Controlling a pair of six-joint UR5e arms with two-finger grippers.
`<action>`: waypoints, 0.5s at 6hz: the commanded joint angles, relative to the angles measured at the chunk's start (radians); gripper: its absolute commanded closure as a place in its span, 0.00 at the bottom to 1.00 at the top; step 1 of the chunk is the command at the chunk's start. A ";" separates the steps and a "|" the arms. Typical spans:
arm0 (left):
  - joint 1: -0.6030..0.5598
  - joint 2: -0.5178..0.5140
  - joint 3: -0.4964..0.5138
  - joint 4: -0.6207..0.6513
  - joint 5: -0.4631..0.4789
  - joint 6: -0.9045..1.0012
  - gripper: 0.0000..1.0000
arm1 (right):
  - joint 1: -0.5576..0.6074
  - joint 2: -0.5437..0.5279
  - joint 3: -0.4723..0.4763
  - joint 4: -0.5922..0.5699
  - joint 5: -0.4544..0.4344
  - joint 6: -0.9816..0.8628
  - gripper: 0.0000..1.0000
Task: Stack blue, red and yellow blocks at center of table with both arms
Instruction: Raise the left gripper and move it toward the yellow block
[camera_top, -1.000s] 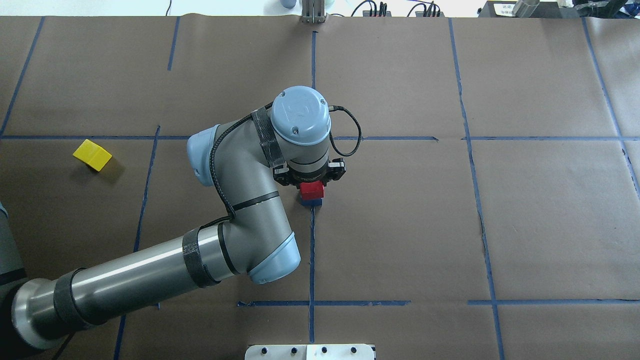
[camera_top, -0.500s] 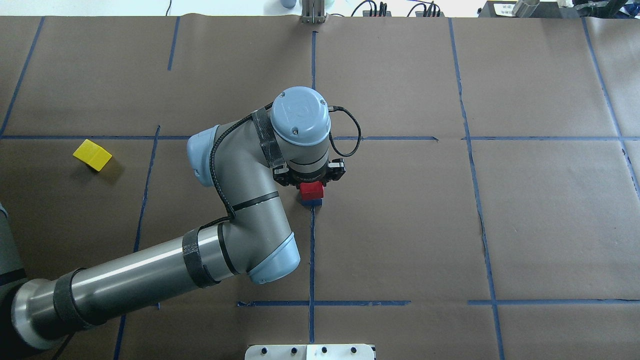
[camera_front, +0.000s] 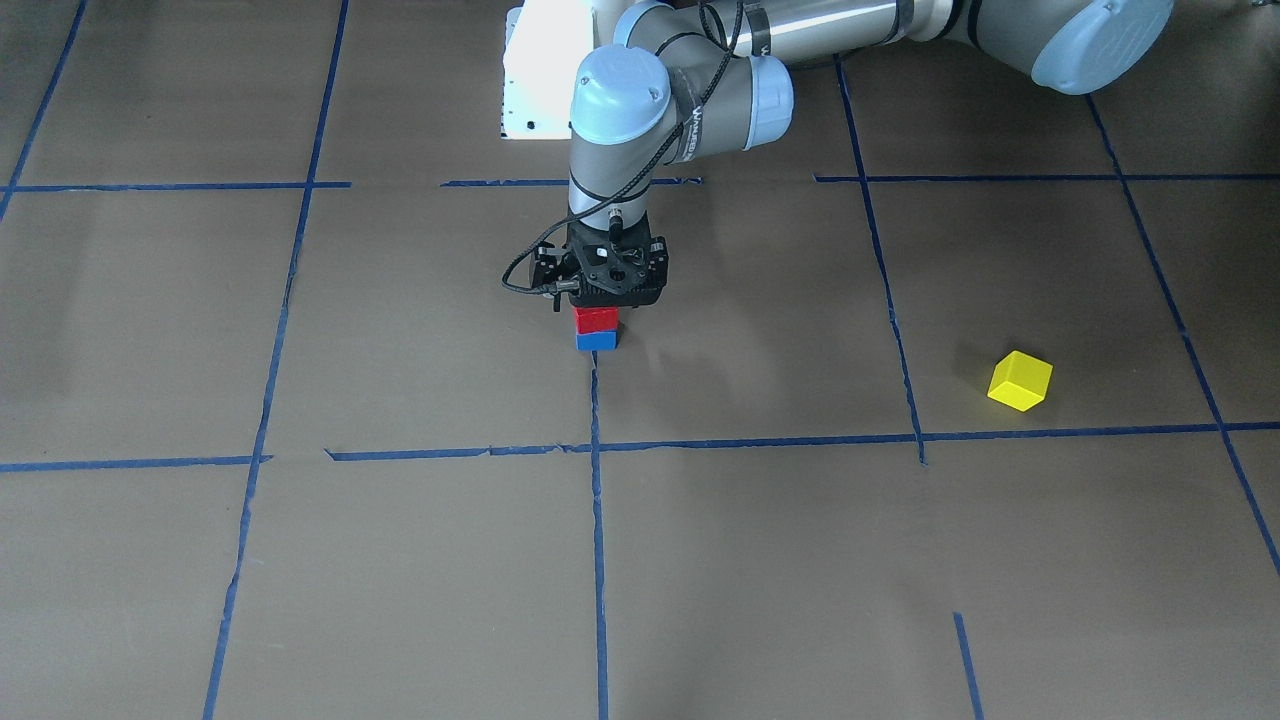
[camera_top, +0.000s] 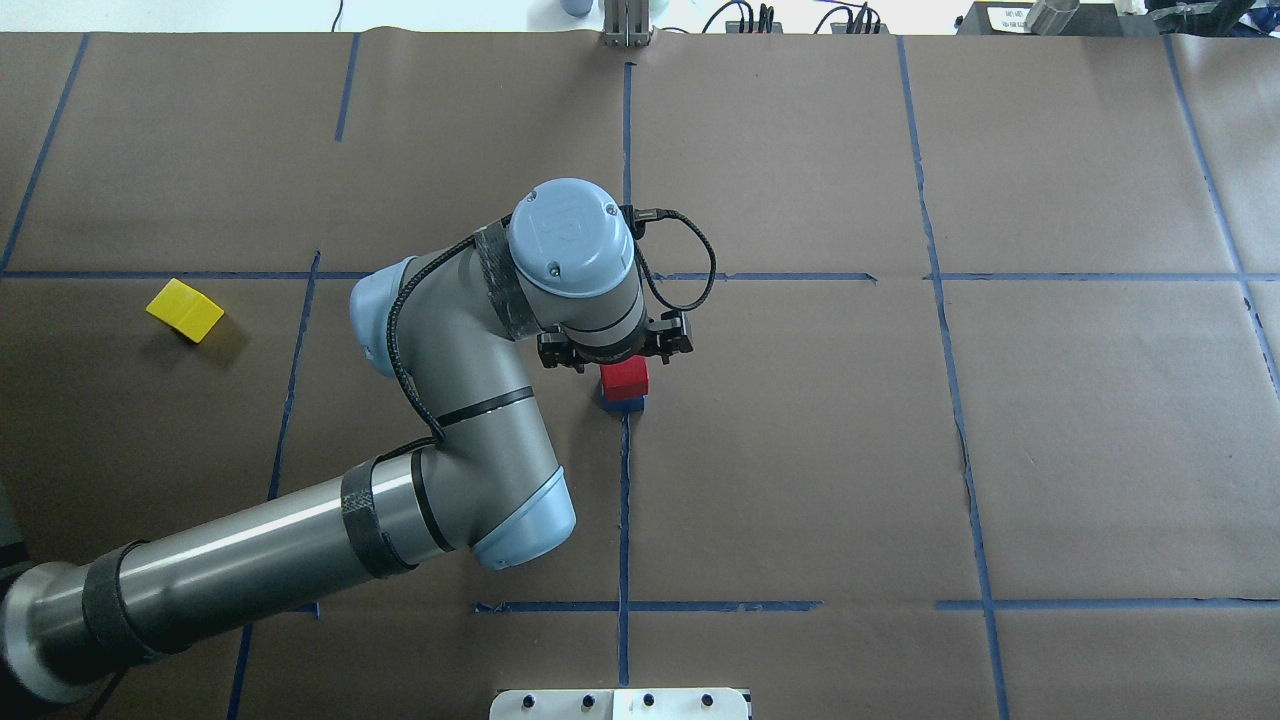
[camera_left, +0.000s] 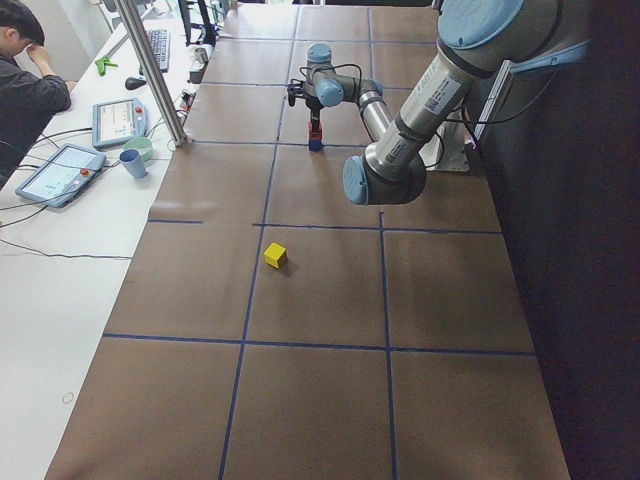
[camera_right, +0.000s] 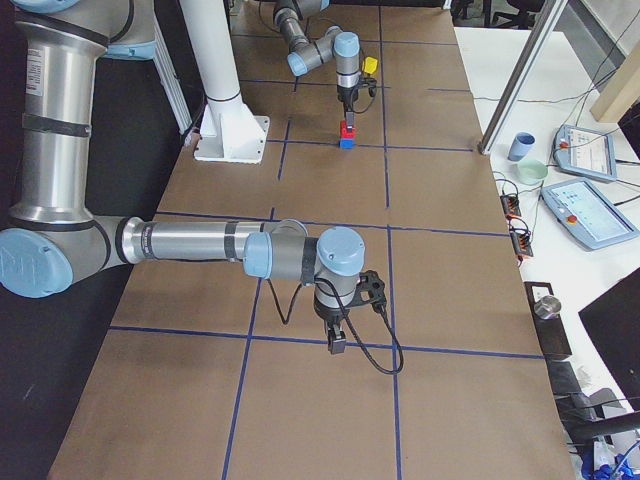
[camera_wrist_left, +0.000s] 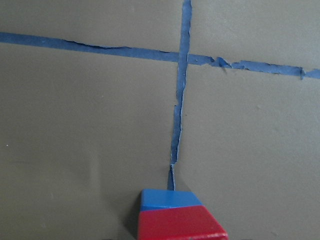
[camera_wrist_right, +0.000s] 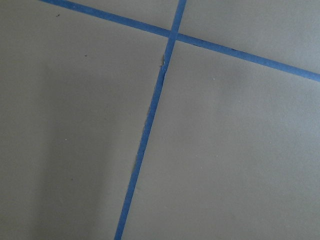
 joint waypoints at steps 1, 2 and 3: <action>-0.031 0.038 -0.133 0.113 -0.004 0.047 0.00 | 0.000 0.002 0.000 0.000 0.000 0.002 0.00; -0.075 0.123 -0.211 0.143 -0.047 0.177 0.00 | 0.000 0.002 0.000 0.000 0.000 0.002 0.00; -0.144 0.217 -0.246 0.143 -0.098 0.318 0.00 | 0.000 0.002 0.000 0.000 0.000 0.000 0.00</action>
